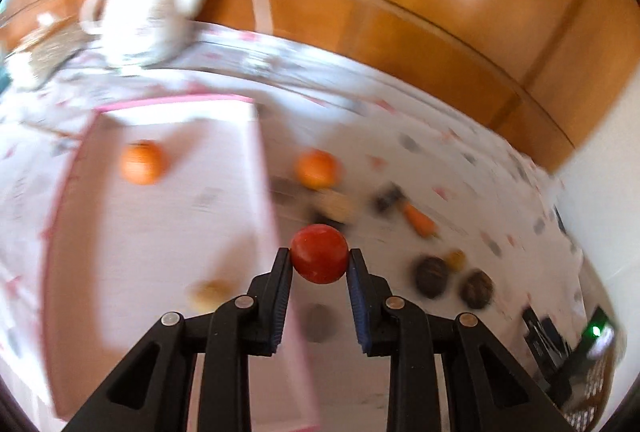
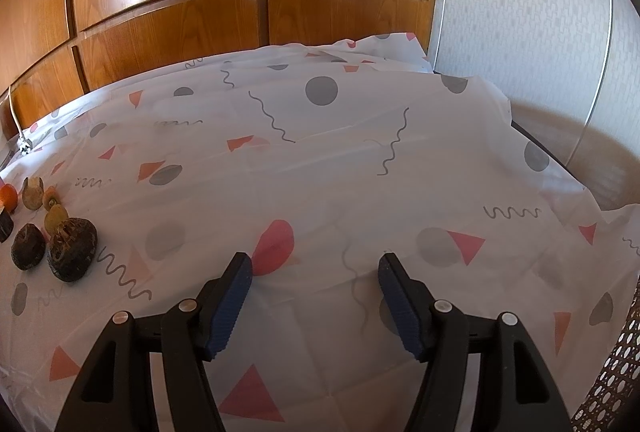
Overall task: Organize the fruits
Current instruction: 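Carry the tomato into the pink tray and open the left gripper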
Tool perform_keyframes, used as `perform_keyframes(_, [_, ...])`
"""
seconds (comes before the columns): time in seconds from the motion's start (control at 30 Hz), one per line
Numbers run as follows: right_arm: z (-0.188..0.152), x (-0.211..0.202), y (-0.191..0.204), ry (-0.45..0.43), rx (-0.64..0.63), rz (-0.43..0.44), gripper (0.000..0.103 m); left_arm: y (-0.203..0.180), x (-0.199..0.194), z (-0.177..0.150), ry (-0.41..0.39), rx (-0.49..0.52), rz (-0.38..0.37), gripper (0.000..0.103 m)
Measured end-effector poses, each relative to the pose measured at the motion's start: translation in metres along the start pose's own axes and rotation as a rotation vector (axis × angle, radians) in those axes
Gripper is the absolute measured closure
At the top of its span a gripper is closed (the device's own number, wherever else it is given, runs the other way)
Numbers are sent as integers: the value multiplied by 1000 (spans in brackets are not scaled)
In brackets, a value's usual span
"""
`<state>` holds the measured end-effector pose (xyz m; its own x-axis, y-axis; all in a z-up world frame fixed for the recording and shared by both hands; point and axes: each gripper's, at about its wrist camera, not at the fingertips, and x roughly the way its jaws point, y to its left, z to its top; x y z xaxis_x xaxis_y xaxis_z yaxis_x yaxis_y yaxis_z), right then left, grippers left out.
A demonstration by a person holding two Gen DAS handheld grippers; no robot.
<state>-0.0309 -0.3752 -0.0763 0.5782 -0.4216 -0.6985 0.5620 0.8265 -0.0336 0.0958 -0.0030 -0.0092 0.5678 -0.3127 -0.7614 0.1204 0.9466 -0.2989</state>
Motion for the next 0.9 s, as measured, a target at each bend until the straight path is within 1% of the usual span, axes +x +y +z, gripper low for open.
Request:
perform_keyframes(0.07, [0,0,0,0,-2,-3,36,32,-8,5,-33,-65,68,75])
perform_keyframes(0.1, [0,0,1,-1,-4,-4,36,42,-9,6,-40,-88,90,75])
perform_keyframes(0.13, [0,0,1,-1,-5,-6,36,59,-11,7,-46,-130,128,75])
perform_keyframes(0.17, [-1,0,1,-2,-7,-8,36,66,-12,8,-48,-143,147,75])
perform_keyframes(0.23, [-1,0,1,-3,-9,-9,36,84,-14,8,-66,-165,208,75])
perform_keyframes(0.33, [-1,0,1,-2,-12,-11,36,103,-18,5,-87,-195,264,75])
perform_keyframes(0.47, [-1,-1,1,-3,-15,-14,36,112,-21,-1,-105,-226,295,75])
perform_keyframes(0.7, [-1,-1,2,-3,-18,-16,36,117,-15,-8,-95,-281,329,74])
perform_keyframes(0.73, [-1,-1,2,-3,-18,-17,36,118,-14,-8,-95,-285,330,72])
perform_keyframes(0.77, [-1,-1,2,-3,-18,-17,36,117,-14,-8,-96,-285,333,64])
perform_keyframes(0.8, [-1,-1,2,-3,-18,-18,36,116,-15,-9,-103,-283,344,52])
perform_keyframes(0.83, [-1,-1,2,-4,-19,-18,36,115,-18,-10,-115,-282,349,49])
perform_keyframes(0.9, [-1,-1,3,-3,-19,-18,36,112,-23,-12,-134,-273,343,49])
